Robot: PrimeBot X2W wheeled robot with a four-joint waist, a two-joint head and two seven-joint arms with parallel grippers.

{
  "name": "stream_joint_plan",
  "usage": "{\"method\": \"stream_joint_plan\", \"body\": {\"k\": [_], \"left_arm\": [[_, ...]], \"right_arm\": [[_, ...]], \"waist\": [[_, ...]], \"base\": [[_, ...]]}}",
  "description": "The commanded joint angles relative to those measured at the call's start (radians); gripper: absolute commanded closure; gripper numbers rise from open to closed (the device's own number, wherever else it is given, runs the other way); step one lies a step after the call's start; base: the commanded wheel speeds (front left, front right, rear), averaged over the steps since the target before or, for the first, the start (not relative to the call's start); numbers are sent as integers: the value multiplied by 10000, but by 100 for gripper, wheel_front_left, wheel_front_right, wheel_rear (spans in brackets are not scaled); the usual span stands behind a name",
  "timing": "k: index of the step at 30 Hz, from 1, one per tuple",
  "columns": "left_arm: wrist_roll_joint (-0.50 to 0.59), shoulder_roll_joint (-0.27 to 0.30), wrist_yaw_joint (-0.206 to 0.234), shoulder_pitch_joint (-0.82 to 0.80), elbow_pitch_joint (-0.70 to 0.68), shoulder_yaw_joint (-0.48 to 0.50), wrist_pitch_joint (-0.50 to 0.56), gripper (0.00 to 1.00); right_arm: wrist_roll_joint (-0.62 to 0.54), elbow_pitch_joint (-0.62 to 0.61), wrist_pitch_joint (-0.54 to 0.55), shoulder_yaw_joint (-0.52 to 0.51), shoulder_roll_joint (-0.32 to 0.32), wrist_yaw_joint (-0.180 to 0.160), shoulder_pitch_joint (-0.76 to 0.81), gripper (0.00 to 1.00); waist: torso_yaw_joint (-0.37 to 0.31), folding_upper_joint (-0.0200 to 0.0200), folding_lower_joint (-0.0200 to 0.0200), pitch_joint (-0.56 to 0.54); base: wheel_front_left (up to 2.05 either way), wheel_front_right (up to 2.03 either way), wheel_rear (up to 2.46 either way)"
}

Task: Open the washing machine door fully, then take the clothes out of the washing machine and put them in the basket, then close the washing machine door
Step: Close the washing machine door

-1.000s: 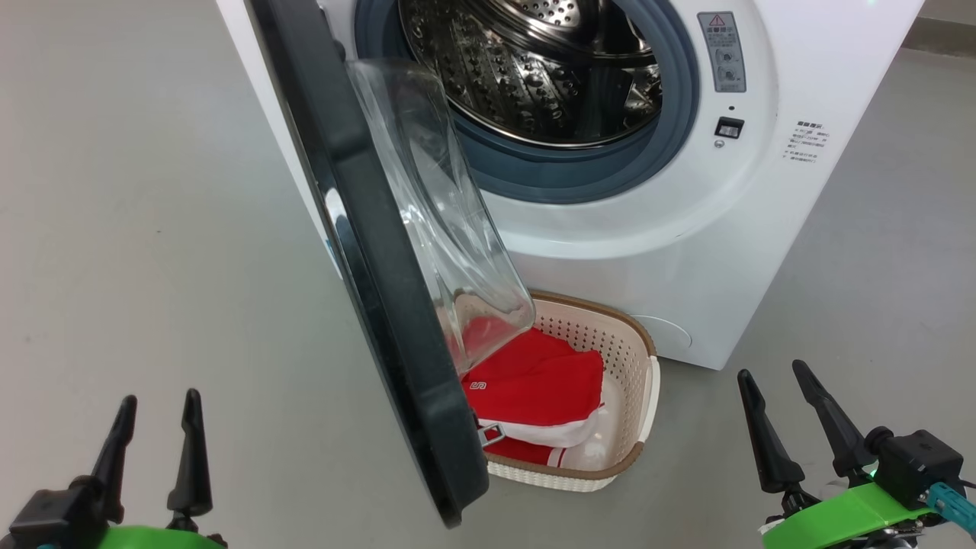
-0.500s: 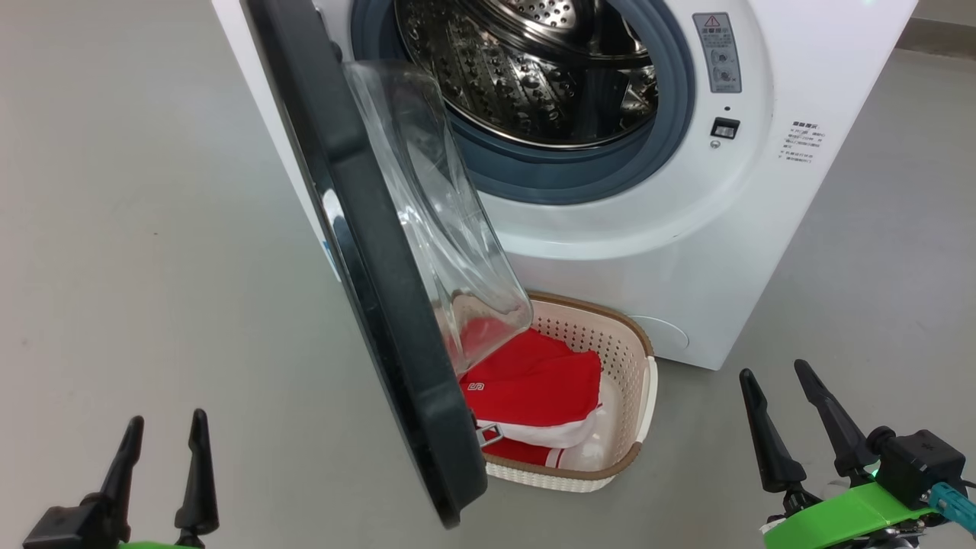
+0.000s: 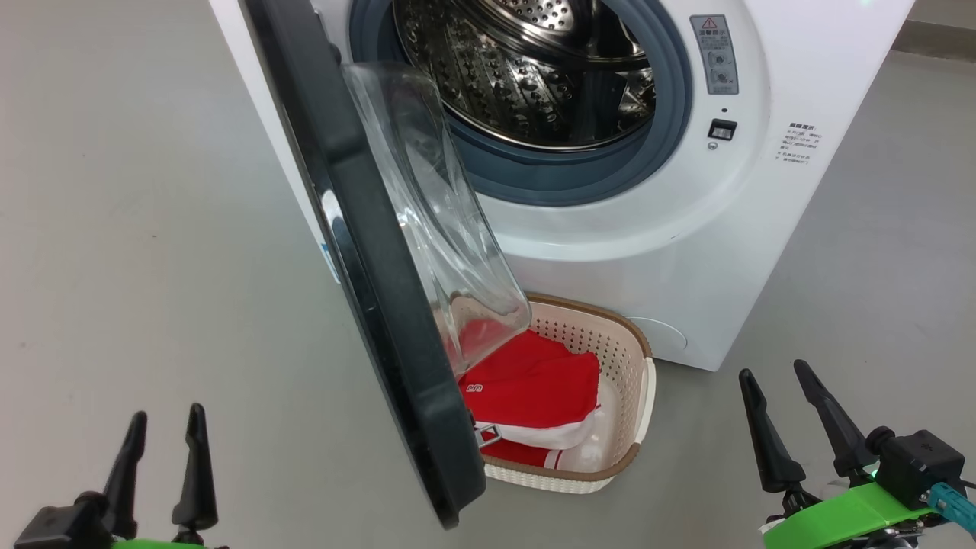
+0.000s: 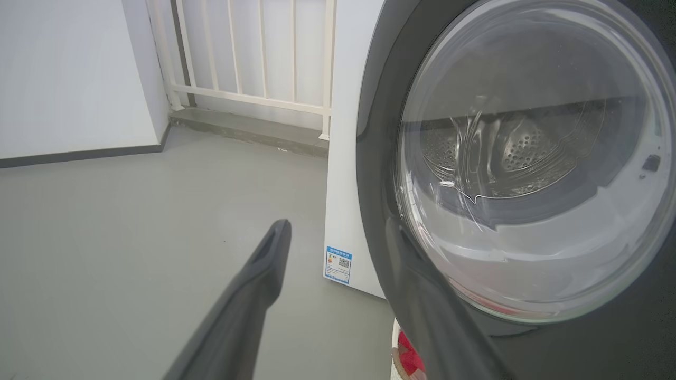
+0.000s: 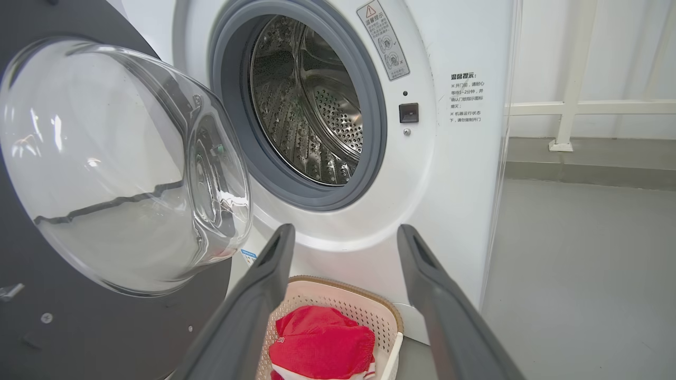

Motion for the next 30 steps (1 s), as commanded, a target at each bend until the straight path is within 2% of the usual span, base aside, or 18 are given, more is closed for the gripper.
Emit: {"method": "stream_joint_plan", "body": {"k": [1,2,4,12,17,21,25,30], "left_arm": [[-169,165,-55,-247,-345,245,-91,47],[-405,159,-55,-254,-391,191,-91,60],[-875,235,-55,-247,-521,15,-91,100],[-2873,819,-55,-212,-914,-965,-91,100],[-4354,1448,-55,-214,-1239,-1858,-91,100],[-5492,2123,-55,-236,-1456,-2982,-91,100],[-6067,2800,-55,-457,-1584,-3857,-91,100],[-6363,3099,-55,-745,-1690,-4322,-91,100]], "right_arm": [[-28,-231,-63,186,-85,65,-47,0],[-26,-226,-63,189,-87,65,-48,0],[-23,-219,-63,210,-84,65,-43,0],[-38,-242,-63,229,-72,65,-32,0],[-23,-237,-63,250,-74,65,-45,0],[-17,-240,-63,276,-53,65,-50,0],[-18,-259,-63,281,-39,65,-84,0],[-8,-267,-63,273,-26,65,-140,0]], "waist": [[-4,0,0,0],[-8,0,0,-6],[-26,0,0,-17],[-96,0,0,-3],[-179,0,0,26],[-263,0,0,66],[-343,0,0,167],[-460,0,0,259]], "base": [[0,0,0],[0,0,0],[0,0,0],[0,0,0],[0,0,0],[0,0,0],[0,0,0],[0,0,0]]}}
